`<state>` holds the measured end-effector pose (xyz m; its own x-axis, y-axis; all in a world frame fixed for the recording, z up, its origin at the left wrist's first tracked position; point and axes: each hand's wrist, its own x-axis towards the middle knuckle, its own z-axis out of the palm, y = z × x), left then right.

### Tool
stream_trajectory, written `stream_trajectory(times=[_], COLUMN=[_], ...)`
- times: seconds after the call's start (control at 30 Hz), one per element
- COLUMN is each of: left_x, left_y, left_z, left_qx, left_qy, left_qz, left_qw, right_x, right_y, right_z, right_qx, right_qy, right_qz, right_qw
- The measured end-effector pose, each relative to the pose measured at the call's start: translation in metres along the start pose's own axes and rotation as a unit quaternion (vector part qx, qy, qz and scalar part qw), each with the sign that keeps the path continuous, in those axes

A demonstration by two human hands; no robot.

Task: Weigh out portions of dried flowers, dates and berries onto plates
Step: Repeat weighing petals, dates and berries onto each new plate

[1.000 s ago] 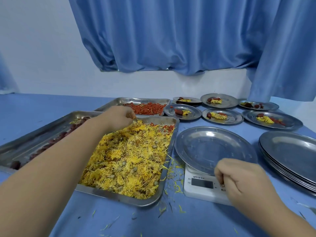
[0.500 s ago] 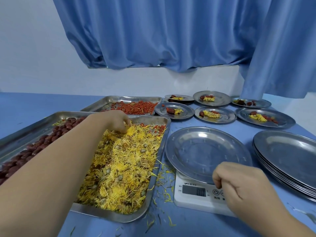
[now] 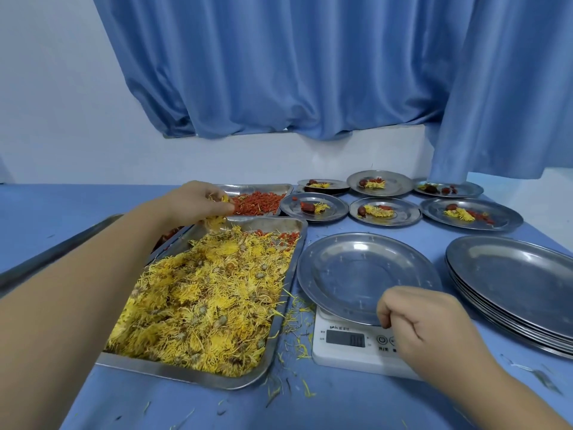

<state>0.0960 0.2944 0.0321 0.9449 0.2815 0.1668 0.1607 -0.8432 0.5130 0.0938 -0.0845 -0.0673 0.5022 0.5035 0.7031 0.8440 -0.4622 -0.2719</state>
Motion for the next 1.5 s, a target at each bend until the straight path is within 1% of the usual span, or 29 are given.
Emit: stream_trajectory(times=[0.07, 0.13, 0.2, 0.23, 0.3, 0.57, 0.8, 1.03, 1.13, 1.23, 1.3, 1.4, 1.5], left_x=[-0.006, -0.011, -0.015, -0.016, -0.018, -0.019, -0.023, -0.020, -0.018, -0.016, -0.018, -0.021, -0.025], left_y=[0.004, 0.010, 0.018, 0.022, 0.029, 0.044, 0.075, 0.128, 0.145, 0.154, 0.156, 0.154, 0.146], left_z=[0.002, 0.007, 0.012, 0.015, 0.023, 0.040, 0.048, 0.094, 0.119, 0.133, 0.133, 0.128, 0.120], left_qx=[-0.045, -0.122, -0.213, -0.239, -0.256, -0.297, -0.329, -0.373, -0.360, -0.309, -0.276, -0.259, -0.256], left_qy=[-0.023, -0.060, -0.116, -0.138, -0.157, -0.178, -0.199, -0.206, -0.221, -0.233, -0.244, -0.250, -0.229], left_qz=[-0.014, -0.049, -0.088, -0.102, -0.115, -0.147, -0.088, -0.014, -0.001, 0.027, 0.039, 0.047, 0.055], left_qw=[0.999, 0.990, 0.966, 0.956, 0.947, 0.927, 0.919, 0.904, 0.906, 0.922, 0.929, 0.932, 0.938], right_x=[0.000, 0.000, -0.001, -0.001, -0.001, 0.000, 0.001, 0.003, 0.003, 0.004, 0.004, 0.003, 0.002], right_y=[0.000, 0.000, 0.000, 0.000, 0.000, 0.003, 0.002, 0.008, 0.010, 0.010, 0.010, 0.010, 0.009], right_z=[-0.001, -0.001, -0.002, -0.002, -0.002, -0.005, -0.008, -0.015, -0.018, -0.020, -0.021, -0.021, -0.020], right_qx=[0.003, 0.004, 0.001, -0.001, 0.004, 0.016, 0.030, 0.043, 0.046, 0.045, 0.049, 0.055, 0.055], right_qy=[-0.001, -0.003, -0.004, -0.005, -0.010, -0.023, -0.022, -0.006, 0.005, 0.010, 0.011, 0.011, 0.006], right_qz=[0.005, 0.012, 0.017, 0.020, 0.028, 0.038, 0.049, 0.084, 0.090, 0.094, 0.095, 0.093, 0.075], right_qw=[1.000, 1.000, 1.000, 1.000, 1.000, 0.999, 0.998, 0.996, 0.995, 0.995, 0.994, 0.994, 0.996])
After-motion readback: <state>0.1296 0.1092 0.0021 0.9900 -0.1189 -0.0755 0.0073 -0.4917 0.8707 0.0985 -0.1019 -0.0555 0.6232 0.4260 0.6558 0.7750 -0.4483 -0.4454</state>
